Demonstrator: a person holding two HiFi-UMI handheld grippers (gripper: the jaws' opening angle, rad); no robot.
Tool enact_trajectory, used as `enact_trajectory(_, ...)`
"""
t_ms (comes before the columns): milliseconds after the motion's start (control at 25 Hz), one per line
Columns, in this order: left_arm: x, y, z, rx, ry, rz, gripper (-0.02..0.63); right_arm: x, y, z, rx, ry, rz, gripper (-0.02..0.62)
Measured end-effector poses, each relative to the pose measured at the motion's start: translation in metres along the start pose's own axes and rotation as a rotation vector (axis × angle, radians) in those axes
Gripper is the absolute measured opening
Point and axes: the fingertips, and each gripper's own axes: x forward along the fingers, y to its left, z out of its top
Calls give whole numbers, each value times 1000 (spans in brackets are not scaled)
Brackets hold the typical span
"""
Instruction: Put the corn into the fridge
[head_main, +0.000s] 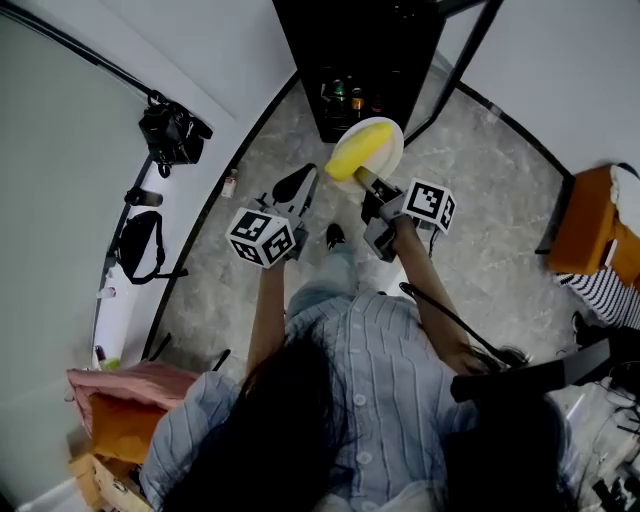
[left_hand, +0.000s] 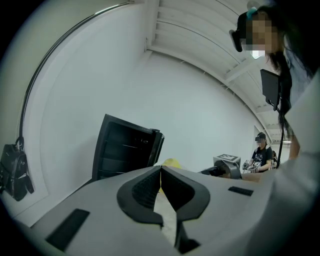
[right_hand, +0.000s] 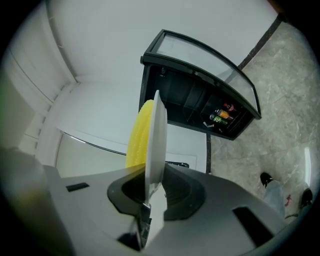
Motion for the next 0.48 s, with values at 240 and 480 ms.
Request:
enact_trajectory(240, 21, 56, 17, -10, 12, -24, 8, 51, 0, 22, 12, -30, -19, 52)
enact_trajectory(480, 43, 105, 32, -16, 20, -74, 8, 101, 1, 40, 22, -64, -35, 52)
